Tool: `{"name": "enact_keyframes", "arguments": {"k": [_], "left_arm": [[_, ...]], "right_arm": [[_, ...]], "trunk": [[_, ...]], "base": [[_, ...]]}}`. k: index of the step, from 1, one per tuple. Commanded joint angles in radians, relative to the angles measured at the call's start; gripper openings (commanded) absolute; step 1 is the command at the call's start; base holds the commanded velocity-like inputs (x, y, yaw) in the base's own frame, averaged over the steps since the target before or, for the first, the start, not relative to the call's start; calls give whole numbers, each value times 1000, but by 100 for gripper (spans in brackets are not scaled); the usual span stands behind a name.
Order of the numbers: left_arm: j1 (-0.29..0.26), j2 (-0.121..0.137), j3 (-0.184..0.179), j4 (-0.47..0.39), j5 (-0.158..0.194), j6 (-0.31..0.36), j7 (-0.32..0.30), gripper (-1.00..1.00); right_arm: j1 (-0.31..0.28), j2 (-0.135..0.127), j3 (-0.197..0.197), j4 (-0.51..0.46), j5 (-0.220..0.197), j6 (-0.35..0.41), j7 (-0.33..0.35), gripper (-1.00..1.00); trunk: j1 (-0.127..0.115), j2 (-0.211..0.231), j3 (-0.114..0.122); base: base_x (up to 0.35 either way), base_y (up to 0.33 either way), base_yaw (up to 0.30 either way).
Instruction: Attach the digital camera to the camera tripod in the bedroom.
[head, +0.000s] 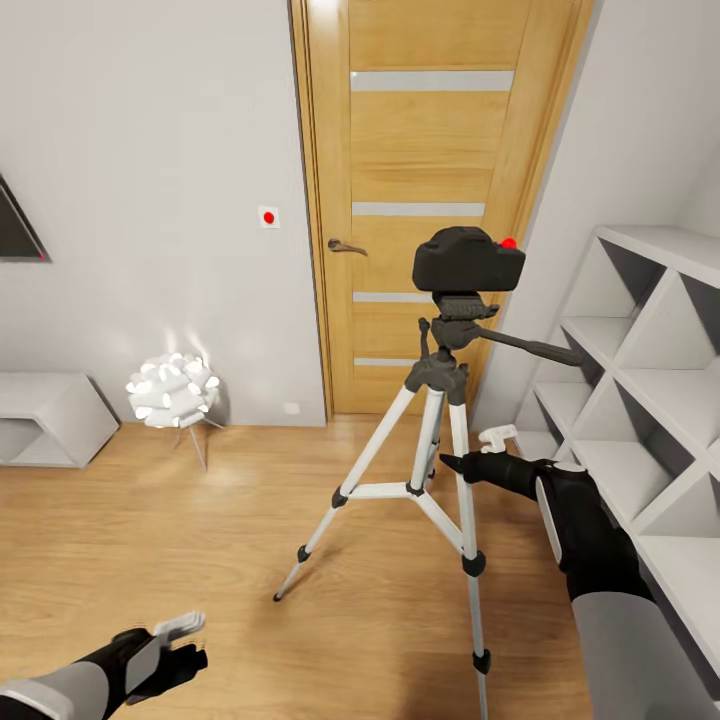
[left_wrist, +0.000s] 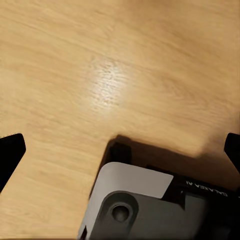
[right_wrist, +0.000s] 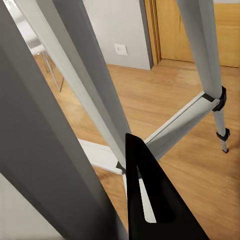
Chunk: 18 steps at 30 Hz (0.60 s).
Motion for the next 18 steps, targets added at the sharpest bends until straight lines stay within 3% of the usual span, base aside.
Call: {"name": "enact_keyframes", "arguments": {"k": [1, 3, 4, 7, 8, 11, 18], "left_arm": [[5, 0, -8, 0, 7, 1, -4, 100], [17, -2, -8, 0, 10, -6, -4, 100], [169, -2, -8, 0, 12, -10, -4, 100], [233, -8, -8, 0, 30, -39, -5, 100], [248, -11, -8, 0, 36, -49, -5, 100], [319, -32, -8, 1, 75, -121, -5, 100], [353, -50, -8, 1, 96, -159, -5, 100]], "right_arm": [[0, 1, -2, 5, 15, 1, 9, -100], [0, 1, -2, 6, 16, 1, 9, -100], [0, 1, -2, 10, 159, 0, 9, -100], [0, 2, -1, 9, 167, 0, 9, -100], [0, 2, -1, 9, 168, 0, 9, 100], [0, 2, 0, 9, 172, 0, 10, 100], [0, 2, 0, 9, 173, 1, 11, 100]], "trunk": [[0, -1, -1], [0, -1, -1], [0, -1, -1], [0, -1, -1], [0, -1, -1], [0, -1, -1], [0, -1, -1]], "base": [[0, 0, 0], [0, 0, 0], [0, 0, 0], [0, 0, 0], [0, 0, 0], [0, 0, 0], [0, 0, 0]]}}
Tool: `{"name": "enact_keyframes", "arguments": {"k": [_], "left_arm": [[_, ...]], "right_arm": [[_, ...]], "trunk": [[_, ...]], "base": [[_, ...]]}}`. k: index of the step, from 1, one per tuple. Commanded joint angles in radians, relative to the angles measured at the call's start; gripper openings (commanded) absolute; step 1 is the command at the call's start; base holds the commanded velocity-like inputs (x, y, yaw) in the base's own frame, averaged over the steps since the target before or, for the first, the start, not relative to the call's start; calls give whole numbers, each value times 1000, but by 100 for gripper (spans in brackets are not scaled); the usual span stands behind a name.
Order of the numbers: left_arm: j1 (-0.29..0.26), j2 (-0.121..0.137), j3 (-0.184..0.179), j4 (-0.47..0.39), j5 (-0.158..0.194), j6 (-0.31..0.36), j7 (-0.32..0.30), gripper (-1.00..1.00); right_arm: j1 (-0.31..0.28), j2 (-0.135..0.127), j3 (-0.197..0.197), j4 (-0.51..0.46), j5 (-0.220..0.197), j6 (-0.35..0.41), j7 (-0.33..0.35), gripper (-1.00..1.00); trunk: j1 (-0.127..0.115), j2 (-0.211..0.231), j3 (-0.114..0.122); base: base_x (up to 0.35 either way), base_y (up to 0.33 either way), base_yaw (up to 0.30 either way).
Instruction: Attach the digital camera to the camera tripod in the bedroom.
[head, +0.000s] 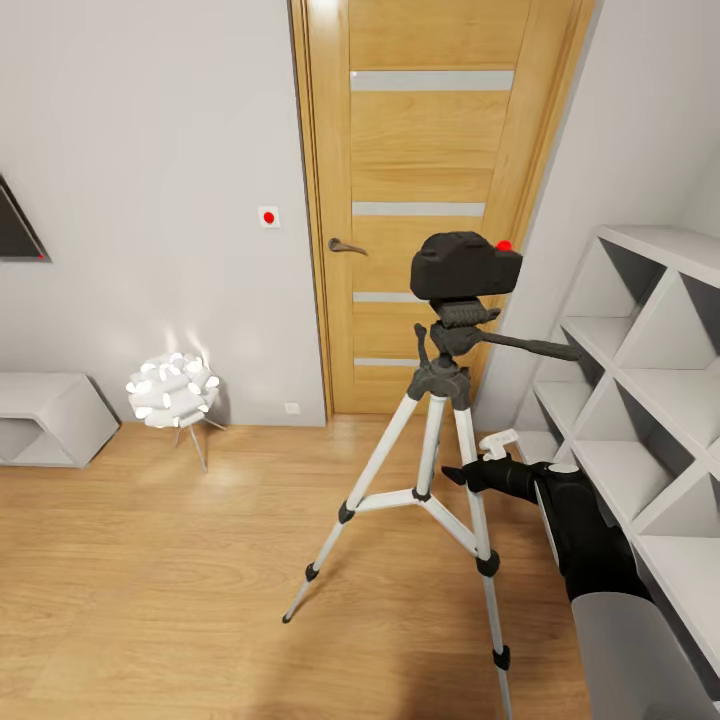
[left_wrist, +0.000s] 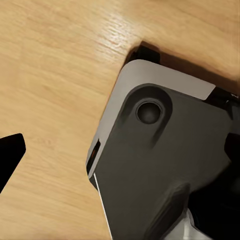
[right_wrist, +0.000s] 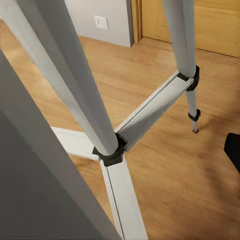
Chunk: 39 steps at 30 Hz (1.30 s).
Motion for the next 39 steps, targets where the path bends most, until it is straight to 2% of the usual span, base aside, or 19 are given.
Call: {"name": "enact_keyframes", "arguments": {"k": [1, 12, 26, 39], "left_arm": [[1, -2, -8, 0, 11, 1, -3, 100], [5, -11, -8, 0, 12, -6, -3, 100], [5, -24, -8, -1, 13, -10, -3, 100], [5, -24, -8, -1, 13, -12, -3, 100]], "right_arm": [[-1, 0, -2, -1, 9, 2, 9, 100], [-1, -1, -5, -1, 9, 5, 11, 100], [-1, -3, -6, -1, 9, 6, 15, 100], [-1, -3, -6, -1, 9, 6, 15, 100]], "trunk": [[0, -1, -1], [0, -1, -1], [0, -1, -1], [0, -1, -1]], "base": [[0, 0, 0], [-13, 0, 0], [-270, 0, 0], [-48, 0, 0]]}}
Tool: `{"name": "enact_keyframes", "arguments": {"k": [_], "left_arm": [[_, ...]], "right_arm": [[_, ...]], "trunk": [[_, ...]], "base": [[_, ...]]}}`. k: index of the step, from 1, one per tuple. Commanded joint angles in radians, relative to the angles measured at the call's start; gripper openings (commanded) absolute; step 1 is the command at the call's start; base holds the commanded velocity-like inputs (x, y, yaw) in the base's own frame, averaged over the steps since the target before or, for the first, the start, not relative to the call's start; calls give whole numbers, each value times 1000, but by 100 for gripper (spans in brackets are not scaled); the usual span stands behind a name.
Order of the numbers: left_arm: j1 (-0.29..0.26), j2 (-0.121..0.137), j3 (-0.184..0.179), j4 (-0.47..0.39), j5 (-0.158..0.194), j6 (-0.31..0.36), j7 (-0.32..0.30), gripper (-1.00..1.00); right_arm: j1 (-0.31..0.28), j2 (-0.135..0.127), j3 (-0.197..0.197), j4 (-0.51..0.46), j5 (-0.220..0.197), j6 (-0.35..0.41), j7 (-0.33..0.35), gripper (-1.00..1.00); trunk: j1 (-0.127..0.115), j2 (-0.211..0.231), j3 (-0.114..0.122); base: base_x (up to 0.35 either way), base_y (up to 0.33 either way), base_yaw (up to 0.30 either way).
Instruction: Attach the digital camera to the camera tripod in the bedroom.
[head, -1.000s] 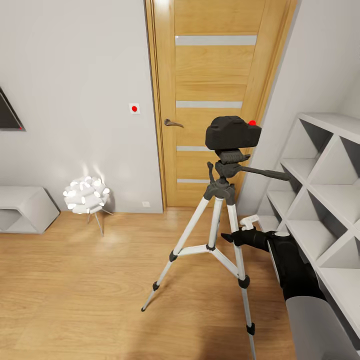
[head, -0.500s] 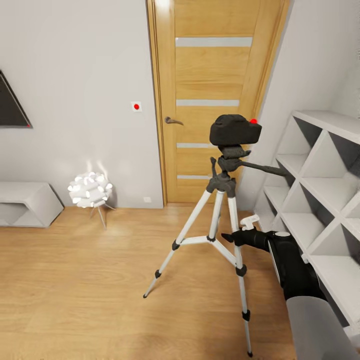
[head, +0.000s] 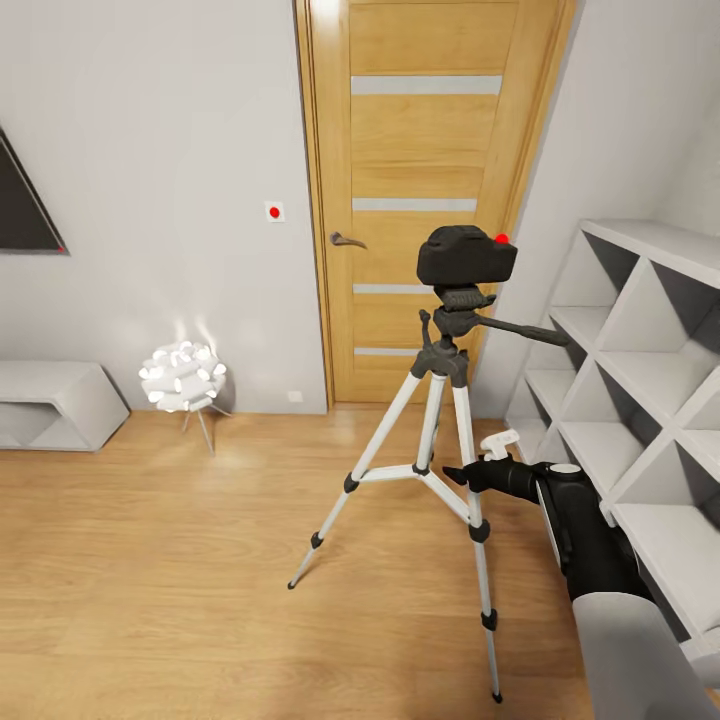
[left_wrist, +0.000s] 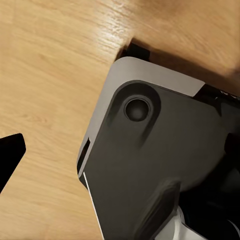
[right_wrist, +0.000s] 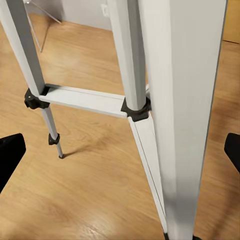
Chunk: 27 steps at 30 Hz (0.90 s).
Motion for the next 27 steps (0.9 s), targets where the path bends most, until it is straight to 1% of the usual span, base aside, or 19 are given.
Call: {"name": "enact_keyframes", "arguments": {"k": [1, 10, 18, 22, 27], "left_arm": [[-1, 0, -8, 0, 10, 4, -3, 100], [-1, 0, -8, 0, 9, 4, -3, 100], [-1, 0, -8, 0, 9, 3, -3, 100], [-1, 0, -8, -1, 9, -1, -3, 100], [-1, 1, -8, -1, 9, -29, -3, 100]], "right_arm": [[-1, 0, -2, -1, 9, 2, 9, 100], [-1, 0, -3, -1, 8, 0, 9, 100], [-1, -2, -4, 4, 4, 3, 7, 100], [-1, -16, -8, 15, 0, 6, 6, 100], [-1, -70, -49, 64, -5, 8, 12, 100]], "trunk": [[0, -1, -1], [0, -1, -1], [0, -1, -1], [0, -1, -1], [0, -1, -1]], "base": [[-3, 0, 0], [-10, 0, 0], [-181, 0, 0], [-59, 0, 0], [-17, 0, 0]]}}
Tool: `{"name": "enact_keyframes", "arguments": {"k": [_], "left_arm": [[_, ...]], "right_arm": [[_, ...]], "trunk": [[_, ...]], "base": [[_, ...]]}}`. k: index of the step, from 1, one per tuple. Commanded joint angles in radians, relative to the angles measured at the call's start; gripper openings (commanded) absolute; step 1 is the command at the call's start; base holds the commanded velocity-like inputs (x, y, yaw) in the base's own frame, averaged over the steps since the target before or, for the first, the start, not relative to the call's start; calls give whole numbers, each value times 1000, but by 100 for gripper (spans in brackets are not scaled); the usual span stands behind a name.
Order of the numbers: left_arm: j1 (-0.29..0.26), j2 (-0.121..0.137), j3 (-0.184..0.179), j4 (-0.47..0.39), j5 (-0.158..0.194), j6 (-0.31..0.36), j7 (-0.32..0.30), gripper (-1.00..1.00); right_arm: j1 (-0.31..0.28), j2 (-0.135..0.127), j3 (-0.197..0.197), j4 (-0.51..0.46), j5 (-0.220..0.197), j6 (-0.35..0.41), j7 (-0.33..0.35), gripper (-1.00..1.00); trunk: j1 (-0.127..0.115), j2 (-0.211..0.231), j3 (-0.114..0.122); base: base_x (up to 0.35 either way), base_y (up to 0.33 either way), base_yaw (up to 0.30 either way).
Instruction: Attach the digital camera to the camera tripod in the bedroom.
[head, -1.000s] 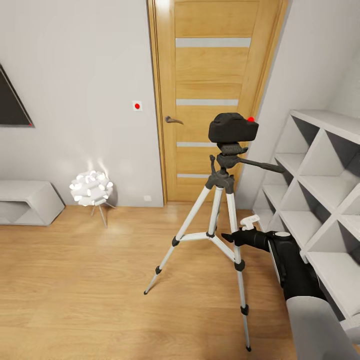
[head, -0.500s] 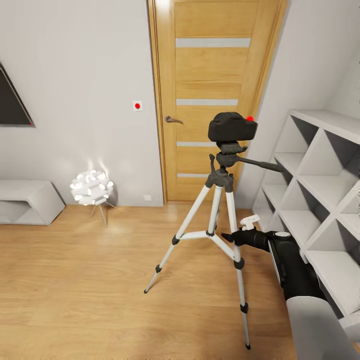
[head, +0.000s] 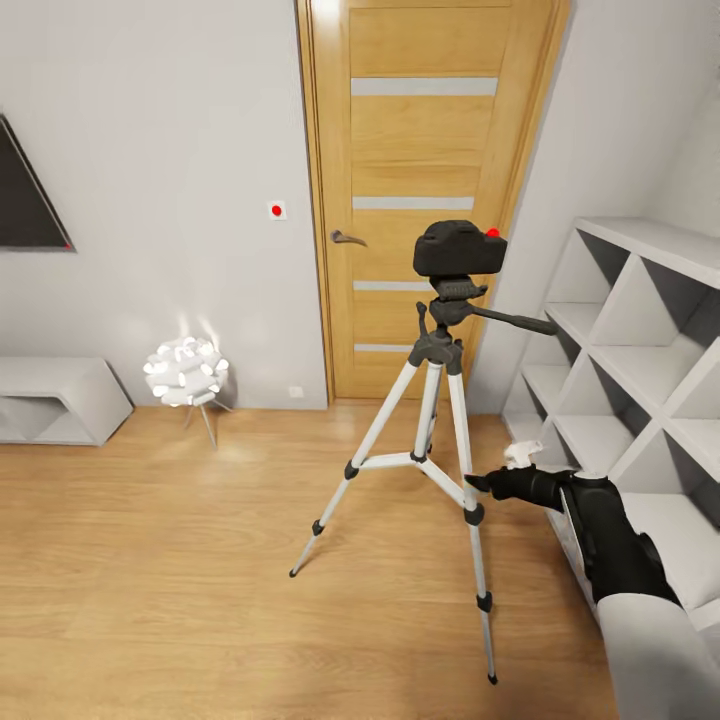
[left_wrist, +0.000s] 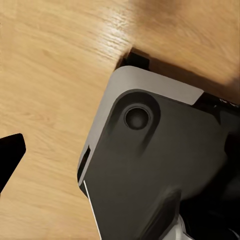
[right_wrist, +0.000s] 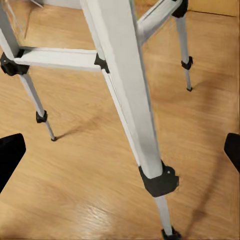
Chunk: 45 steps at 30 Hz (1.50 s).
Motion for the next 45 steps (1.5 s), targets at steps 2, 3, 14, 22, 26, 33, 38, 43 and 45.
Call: {"name": "enact_keyframes", "arguments": {"k": [2, 3, 14, 22, 26, 33, 38, 43, 45], "left_arm": [[-1, 1, -8, 0, 10, -13, -3, 100], [-1, 1, -8, 0, 10, -17, -3, 100], [-1, -1, -8, -1, 10, -34, -3, 100], [-1, 0, -8, 0, 11, -35, -3, 100], [-1, 0, -8, 0, 11, -35, -3, 100], [-1, -1, -9, -1, 10, -36, -3, 100], [-1, -1, -9, -1, 10, -38, -2, 100], [-1, -1, -9, 0, 10, -42, -2, 100], [-1, -1, -9, 0, 9, -43, -2, 100]], "right_arm": [[-1, -28, -34, 40, 7, -2, 20, 100], [-1, -35, -45, 55, 6, -3, 24, 100], [-1, -98, -180, 260, 14, -16, -22, 100], [-1, -142, -211, 446, 14, -107, -199, 100], [-1, -154, -215, 601, 15, -200, -339, 100], [-1, -180, -208, 967, 18, -452, -487, 100], [22, -185, -203, 1065, 53, -567, -506, 100], [96, -181, -201, 1090, 94, -606, -515, 100], [122, -179, -201, 1095, 103, -613, -517, 100]], "trunk": [[0, -1, -1], [0, -1, -1], [0, -1, -1], [0, -1, -1], [0, -1, -1], [0, -1, -1], [0, -1, -1], [0, -1, -1], [0, -1, -1]], "base": [[-7, 0, 0], [-4, 0, 0], [-1, 0, 0], [0, 0, 0], [0, 0, 0], [0, 0, 0], [0, 0, 0], [0, 0, 0], [0, 0, 0]]}}
